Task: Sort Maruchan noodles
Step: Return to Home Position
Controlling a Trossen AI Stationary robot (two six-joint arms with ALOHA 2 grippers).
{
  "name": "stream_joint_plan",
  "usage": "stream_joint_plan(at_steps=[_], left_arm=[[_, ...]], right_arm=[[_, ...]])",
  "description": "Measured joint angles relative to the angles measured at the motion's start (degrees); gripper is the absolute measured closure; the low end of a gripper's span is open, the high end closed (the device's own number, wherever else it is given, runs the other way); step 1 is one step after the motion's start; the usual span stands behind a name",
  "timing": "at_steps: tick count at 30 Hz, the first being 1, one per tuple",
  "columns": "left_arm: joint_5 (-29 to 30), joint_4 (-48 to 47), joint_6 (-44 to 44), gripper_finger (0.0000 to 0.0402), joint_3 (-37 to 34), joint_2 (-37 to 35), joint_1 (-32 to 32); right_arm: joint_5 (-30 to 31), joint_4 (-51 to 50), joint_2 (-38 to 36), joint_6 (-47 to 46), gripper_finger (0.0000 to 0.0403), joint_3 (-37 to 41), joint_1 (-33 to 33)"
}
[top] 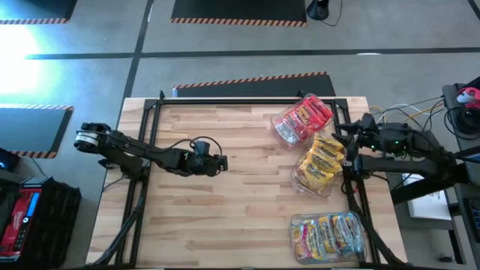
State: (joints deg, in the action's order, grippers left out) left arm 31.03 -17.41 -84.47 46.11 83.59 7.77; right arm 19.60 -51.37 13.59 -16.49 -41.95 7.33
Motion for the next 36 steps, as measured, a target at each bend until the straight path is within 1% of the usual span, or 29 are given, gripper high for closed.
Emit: stream_joint_plan(at_steps=[5,10,13,16,19,23,26,31,36], left_arm=[[0.00,0.38,0.00,0.0271,0.00,0.00,-0.34],[0.02,0.37,0.00,0.0271,0.00,0.00,-0.86],[0.04,0.37,0.00,0.0271,0.00,0.00,-1.13],[0.07,0.38,0.00,0.0271,0.00,0.00,-1.24],[0.09,0.79,0.00,0.0271,0.00,0.00,-1.29],[0.09,1.05,0.00,0.0271,0.00,0.00,-1.29],[0.03,1.15,0.00,0.0271,0.06,0.00,-1.29],[-0.05,1.27,0.00,0.0271,0.09,0.00,-1.29],[-0.47,1.27,0.05,0.0271,0.11,0.00,-1.29]], right_arm=[[0.02,0.55,-2.52,-0.31,0.0195,0.07,-0.04],[-0.13,4.93,-4.72,-2.29,0.0195,2.52,-0.04],[-0.27,10.17,-6.10,-3.31,0.0195,6.49,-0.04],[-2.22,16.23,-6.74,-4.25,0.0195,11.82,-0.04],[-5.26,25.09,-6.89,-5.42,0.0195,17.24,-0.04],[-9.94,39.33,-6.29,-6.57,0.0195,24.60,-0.04],[-11.11,47.18,-6.34,-7.31,0.0195,28.38,-0.07],[-11.08,54.04,-6.41,-8.04,0.0195,32.18,-0.04],[-11.06,56.32,-6.41,-10.66,0.0195,34.58,-0.04]])
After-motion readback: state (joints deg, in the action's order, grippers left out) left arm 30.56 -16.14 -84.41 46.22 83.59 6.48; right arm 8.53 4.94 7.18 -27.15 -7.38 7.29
